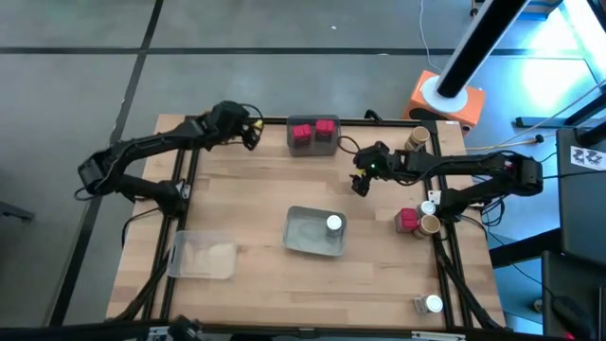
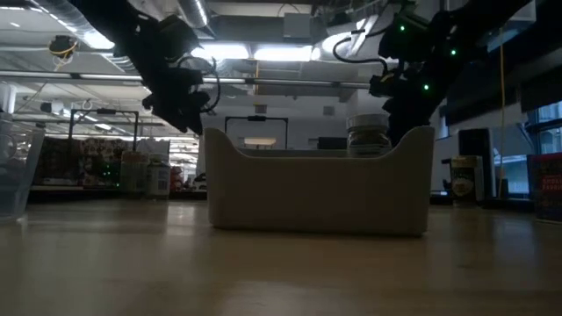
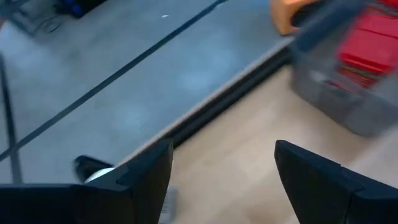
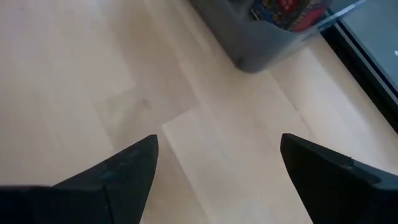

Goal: Sort spices by type
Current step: Put the left white seasoning bottle into the gray bin

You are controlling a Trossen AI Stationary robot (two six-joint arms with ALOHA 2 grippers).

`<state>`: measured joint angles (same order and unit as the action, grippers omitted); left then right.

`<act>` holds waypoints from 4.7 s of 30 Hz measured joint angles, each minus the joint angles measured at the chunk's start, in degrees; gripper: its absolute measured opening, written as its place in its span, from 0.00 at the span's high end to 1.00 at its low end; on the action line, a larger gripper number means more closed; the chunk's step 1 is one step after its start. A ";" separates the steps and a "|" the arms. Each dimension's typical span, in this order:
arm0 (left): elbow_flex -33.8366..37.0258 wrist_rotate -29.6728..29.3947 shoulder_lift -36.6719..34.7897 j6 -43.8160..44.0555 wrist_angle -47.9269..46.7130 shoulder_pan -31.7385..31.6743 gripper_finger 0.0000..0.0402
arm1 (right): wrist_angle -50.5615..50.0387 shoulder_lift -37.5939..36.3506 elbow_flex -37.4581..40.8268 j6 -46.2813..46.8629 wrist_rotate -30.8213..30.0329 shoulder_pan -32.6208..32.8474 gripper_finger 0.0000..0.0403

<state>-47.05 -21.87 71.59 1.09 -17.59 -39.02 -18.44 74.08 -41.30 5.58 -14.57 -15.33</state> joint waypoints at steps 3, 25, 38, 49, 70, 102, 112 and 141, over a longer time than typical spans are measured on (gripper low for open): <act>-1.81 -0.01 0.03 0.23 -2.31 -3.20 0.34 | 3.25 0.02 1.37 -0.23 0.00 -0.86 0.16; -11.30 0.04 11.55 1.06 -16.43 -14.00 0.34 | 8.10 0.04 3.50 -1.42 0.63 -1.21 0.16; -11.45 -1.28 16.15 -0.22 -15.62 -15.54 0.34 | 8.09 0.04 3.50 -0.96 0.66 -1.21 0.16; -11.22 0.14 14.46 -1.12 -17.02 -13.18 0.34 | 8.09 0.04 3.50 -0.98 0.68 -1.21 0.16; -11.19 4.82 12.74 -4.50 -19.24 -16.50 0.34 | 8.13 0.04 3.50 -0.98 1.16 -1.21 0.16; -11.17 8.18 17.86 -8.01 -22.99 -13.50 0.53 | 8.11 0.09 3.50 -1.37 1.24 -1.21 0.16; -11.28 8.25 11.20 -12.99 -22.64 -2.95 0.53 | 8.13 0.09 3.50 -1.40 1.29 -1.21 0.16; -14.75 11.21 9.92 -9.73 -12.04 33.38 0.52 | 9.41 0.09 3.50 -2.74 2.21 -1.21 0.16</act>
<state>-61.80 -10.67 81.51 -8.64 -29.63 -5.64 -9.03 74.17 -37.80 2.84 -12.36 -16.53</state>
